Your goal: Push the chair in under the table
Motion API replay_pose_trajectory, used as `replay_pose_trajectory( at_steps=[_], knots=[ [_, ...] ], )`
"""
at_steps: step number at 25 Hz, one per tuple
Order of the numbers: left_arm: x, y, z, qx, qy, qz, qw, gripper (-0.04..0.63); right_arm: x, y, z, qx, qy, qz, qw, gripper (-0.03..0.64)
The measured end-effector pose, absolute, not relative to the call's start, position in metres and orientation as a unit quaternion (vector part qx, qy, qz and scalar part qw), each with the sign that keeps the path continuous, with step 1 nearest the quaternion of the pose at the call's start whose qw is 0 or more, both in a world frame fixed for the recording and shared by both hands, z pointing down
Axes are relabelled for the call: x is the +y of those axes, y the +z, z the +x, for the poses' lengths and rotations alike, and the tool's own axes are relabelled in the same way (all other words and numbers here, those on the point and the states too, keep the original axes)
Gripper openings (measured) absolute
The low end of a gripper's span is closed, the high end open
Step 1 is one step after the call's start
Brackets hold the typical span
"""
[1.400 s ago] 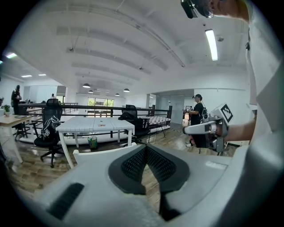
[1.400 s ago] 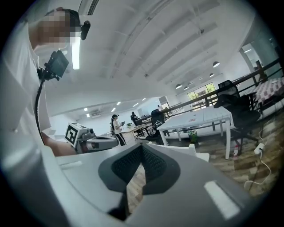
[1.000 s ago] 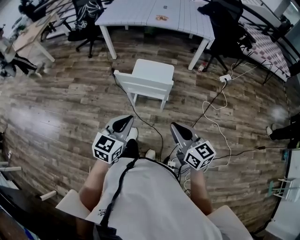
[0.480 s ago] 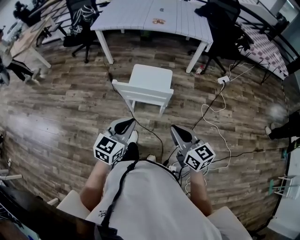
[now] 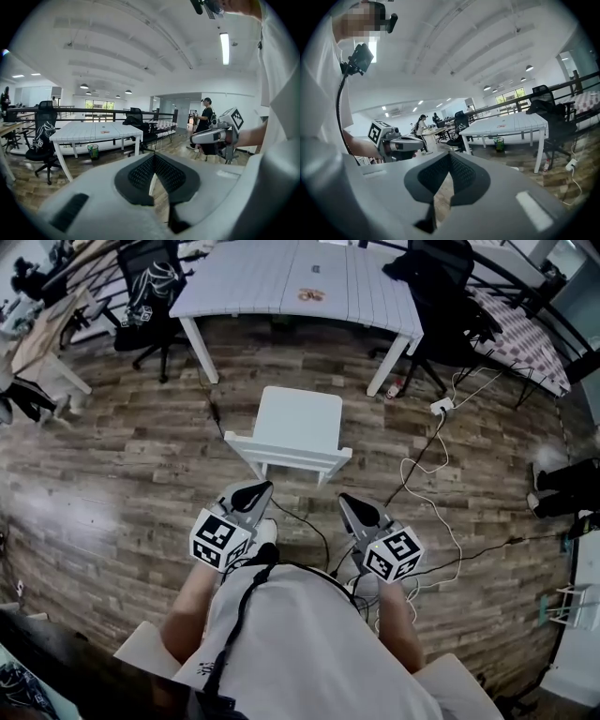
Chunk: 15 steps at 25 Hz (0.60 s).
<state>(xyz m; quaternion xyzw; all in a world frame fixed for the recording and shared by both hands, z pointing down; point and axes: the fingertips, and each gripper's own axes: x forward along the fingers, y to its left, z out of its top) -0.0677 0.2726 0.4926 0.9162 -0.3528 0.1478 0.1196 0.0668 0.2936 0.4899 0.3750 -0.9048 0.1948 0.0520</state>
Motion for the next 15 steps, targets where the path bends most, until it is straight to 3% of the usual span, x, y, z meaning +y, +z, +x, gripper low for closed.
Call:
replay_pose_trajectory(
  at_steps=[15],
  knots=[
    [0.19, 0.536, -0.109, -0.297, 0.226, 0.923, 0.091, 0.008, 0.208, 0.532, 0.04, -0.872, 0.161, 0.432, 0.165, 0.006]
  ],
)
